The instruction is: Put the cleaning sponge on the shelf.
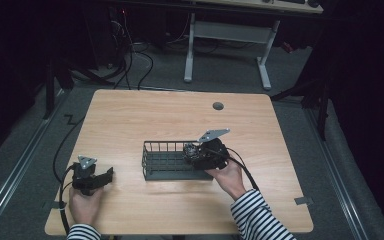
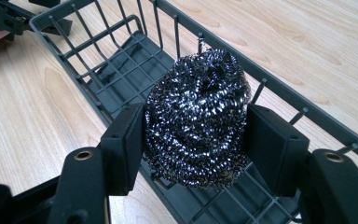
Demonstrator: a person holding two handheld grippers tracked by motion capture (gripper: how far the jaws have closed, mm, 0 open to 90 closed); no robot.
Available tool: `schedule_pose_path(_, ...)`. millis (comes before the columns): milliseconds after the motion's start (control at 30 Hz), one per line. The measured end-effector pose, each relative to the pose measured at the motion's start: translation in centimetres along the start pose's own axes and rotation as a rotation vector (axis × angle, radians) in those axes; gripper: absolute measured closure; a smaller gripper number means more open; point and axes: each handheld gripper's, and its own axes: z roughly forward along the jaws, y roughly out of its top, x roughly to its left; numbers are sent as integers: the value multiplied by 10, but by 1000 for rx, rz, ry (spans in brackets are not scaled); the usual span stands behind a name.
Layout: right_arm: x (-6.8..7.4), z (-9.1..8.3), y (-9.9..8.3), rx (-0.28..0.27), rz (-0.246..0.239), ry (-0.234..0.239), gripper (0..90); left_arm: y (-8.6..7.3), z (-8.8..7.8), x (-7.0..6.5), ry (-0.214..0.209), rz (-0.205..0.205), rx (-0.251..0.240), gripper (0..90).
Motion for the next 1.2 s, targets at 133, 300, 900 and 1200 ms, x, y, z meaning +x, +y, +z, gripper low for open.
schedule_pose_path(133, 0, 3, 1, 10, 0, -5, 394, 0, 0, 0, 1, 1, -1, 248)
schedule_pose_path(300, -1, 7, 1, 25, -3, -22, 397, 0, 0, 0, 1, 1, -1, 247)
schedule_pose_path(900, -4, 8, 0, 20, 22, -3, 353, 0, 0, 0, 2, 1, -1, 248)
schedule_pose_path(1200, -8, -2, -5, -23, 51, 4, 295, 0, 0, 0, 1, 1, -1, 248)
